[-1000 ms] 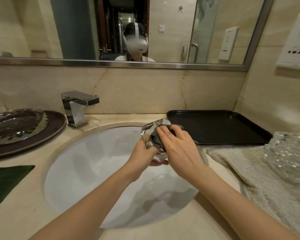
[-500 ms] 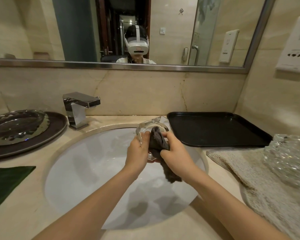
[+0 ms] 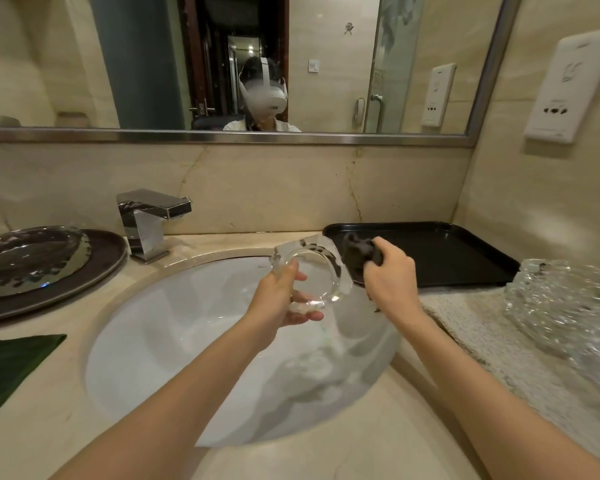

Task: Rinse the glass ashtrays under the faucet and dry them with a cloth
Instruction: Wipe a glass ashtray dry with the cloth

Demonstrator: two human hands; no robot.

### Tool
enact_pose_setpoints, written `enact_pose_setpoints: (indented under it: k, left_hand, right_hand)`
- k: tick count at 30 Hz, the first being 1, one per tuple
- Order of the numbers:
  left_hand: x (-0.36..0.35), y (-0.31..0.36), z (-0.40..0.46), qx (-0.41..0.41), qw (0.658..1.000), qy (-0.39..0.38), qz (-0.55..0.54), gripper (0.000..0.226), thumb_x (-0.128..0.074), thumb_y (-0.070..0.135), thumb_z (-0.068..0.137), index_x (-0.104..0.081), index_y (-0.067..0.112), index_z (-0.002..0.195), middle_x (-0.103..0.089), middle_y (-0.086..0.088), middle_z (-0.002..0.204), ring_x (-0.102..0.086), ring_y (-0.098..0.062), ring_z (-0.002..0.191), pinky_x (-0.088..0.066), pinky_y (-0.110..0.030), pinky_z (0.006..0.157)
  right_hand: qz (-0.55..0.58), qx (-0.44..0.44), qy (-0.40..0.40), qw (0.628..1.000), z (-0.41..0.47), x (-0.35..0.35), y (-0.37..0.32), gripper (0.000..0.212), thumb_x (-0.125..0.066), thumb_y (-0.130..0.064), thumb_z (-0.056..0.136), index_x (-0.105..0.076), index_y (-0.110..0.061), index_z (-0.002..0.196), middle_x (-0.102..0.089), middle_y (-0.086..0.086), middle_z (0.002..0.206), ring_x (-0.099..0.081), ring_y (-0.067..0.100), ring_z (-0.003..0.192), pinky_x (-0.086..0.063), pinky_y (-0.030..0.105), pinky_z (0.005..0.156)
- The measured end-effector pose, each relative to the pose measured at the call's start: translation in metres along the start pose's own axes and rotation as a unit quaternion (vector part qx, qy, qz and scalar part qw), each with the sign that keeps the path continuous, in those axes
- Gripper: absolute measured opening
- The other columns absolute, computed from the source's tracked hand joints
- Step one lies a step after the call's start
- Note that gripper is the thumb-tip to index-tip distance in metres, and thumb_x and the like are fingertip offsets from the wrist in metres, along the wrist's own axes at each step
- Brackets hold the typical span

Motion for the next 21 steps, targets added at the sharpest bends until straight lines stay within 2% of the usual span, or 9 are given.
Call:
enact_pose_setpoints:
  k: [2, 4, 5, 6, 8, 11, 15, 18, 21]
  left_hand:
    - [0.002, 0.007, 0.001, 0.022, 0.999, -0.015, -0.021, 0.036, -0.034, 0.045, 0.099, -0.052, 0.014, 0.095, -0.063, -0.021, 0.098, -0.065, -0.019, 0.047, -0.045, -0.018, 0.04]
    - [0.003, 0.018, 0.004, 0.023, 0.999, -0.035, -0.021, 0.039, -0.033, 0.047, 0.099, -0.051, 0.013, 0.096, -0.06, -0.027, 0.106, -0.065, -0.018, 0.046, -0.043, -0.017, 0.038]
    - [0.002, 0.024, 0.007, 0.015, 0.999, -0.043, -0.013, 0.04, -0.031, 0.047, 0.099, -0.05, 0.011, 0.098, -0.058, -0.028, 0.106, -0.064, -0.017, 0.045, -0.043, -0.016, 0.038]
    - [0.0, 0.03, 0.01, 0.007, 0.999, -0.05, -0.006, 0.043, -0.03, 0.047, 0.099, -0.049, 0.009, 0.101, -0.057, -0.027, 0.103, -0.064, -0.017, 0.044, -0.042, -0.016, 0.037]
    - [-0.006, 0.042, 0.017, -0.001, 0.998, -0.062, -0.001, 0.046, -0.029, 0.048, 0.099, -0.048, 0.007, 0.106, -0.061, -0.023, 0.093, -0.064, -0.016, 0.044, -0.041, -0.015, 0.037]
    - [-0.018, 0.062, 0.032, 0.002, 0.998, -0.069, 0.007, 0.039, -0.032, 0.045, 0.1, -0.048, 0.009, 0.095, -0.065, -0.018, 0.081, -0.063, -0.015, 0.042, -0.042, -0.016, 0.037]
    - [-0.036, 0.088, 0.065, 0.007, 0.996, -0.088, 0.027, 0.032, -0.032, 0.037, 0.102, -0.045, 0.009, 0.095, -0.062, -0.016, 0.079, -0.061, -0.014, 0.04, -0.042, -0.016, 0.037]
    - [-0.055, 0.094, 0.097, 0.031, 0.993, -0.105, 0.048, 0.023, -0.033, 0.03, 0.102, -0.043, 0.01, 0.097, -0.064, -0.013, 0.073, -0.062, -0.014, 0.041, -0.041, -0.015, 0.039]
    - [-0.069, 0.086, 0.139, 0.016, 0.98, -0.071, 0.187, 0.014, -0.034, 0.018, 0.099, -0.043, 0.007, 0.098, -0.06, -0.008, 0.062, -0.056, -0.01, 0.032, -0.031, -0.011, 0.034]
  right_hand:
    - [0.192, -0.171, -0.048, 0.965, 0.003, 0.001, 0.008, 0.024, -0.041, 0.002, 0.086, -0.058, -0.009, 0.099, -0.058, 0.008, 0.08, -0.055, 0.019, 0.069, -0.048, 0.031, 0.063]
    - [0.294, -0.226, -0.091, 0.924, 0.007, 0.002, 0.004, 0.018, -0.042, -0.004, 0.089, -0.057, -0.01, 0.097, -0.057, 0.008, 0.08, -0.054, 0.018, 0.069, -0.047, 0.029, 0.061]
    - [0.305, -0.223, -0.109, 0.919, 0.01, 0.003, -0.001, 0.012, -0.046, -0.012, 0.091, -0.058, -0.012, 0.093, -0.059, 0.01, 0.083, -0.055, 0.018, 0.072, -0.048, 0.029, 0.063]
    - [0.29, -0.207, -0.121, 0.927, 0.014, 0.003, -0.002, 0.013, -0.05, -0.022, 0.09, -0.059, -0.013, 0.092, -0.062, 0.012, 0.087, -0.058, 0.019, 0.076, -0.051, 0.032, 0.069]
    - [0.212, -0.159, -0.11, 0.958, 0.026, 0.003, -0.005, 0.029, -0.061, -0.039, 0.083, -0.064, -0.012, 0.094, -0.068, 0.012, 0.094, -0.063, 0.022, 0.086, -0.052, 0.036, 0.082]
    - [0.109, -0.096, -0.077, 0.986, 0.053, 0.016, -0.012, 0.033, -0.069, -0.04, 0.077, -0.067, -0.008, 0.085, -0.067, 0.004, 0.079, -0.06, 0.017, 0.072, -0.046, 0.029, 0.066]
    - [-0.024, -0.108, -0.177, 0.978, 0.101, 0.034, -0.016, 0.041, -0.07, -0.043, 0.078, -0.06, -0.006, 0.093, -0.057, 0.004, 0.077, -0.051, 0.016, 0.066, -0.038, 0.027, 0.058]
    - [-0.122, -0.097, -0.214, 0.964, 0.141, 0.038, -0.008, 0.034, -0.067, -0.038, 0.08, -0.061, -0.007, 0.091, -0.051, 0.005, 0.074, -0.046, 0.018, 0.065, -0.035, 0.028, 0.058]
    - [-0.165, -0.097, -0.242, 0.951, 0.175, 0.031, 0.011, 0.031, -0.066, -0.036, 0.08, -0.061, -0.006, 0.09, -0.051, 0.006, 0.074, -0.045, 0.018, 0.065, -0.035, 0.029, 0.058]
Point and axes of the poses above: each hand's wrist, its own z-axis towards the middle knuckle, its own x-axis out of the back of the hand, y = z × x, the point moved 4 cm from there along z, towards the middle knuckle
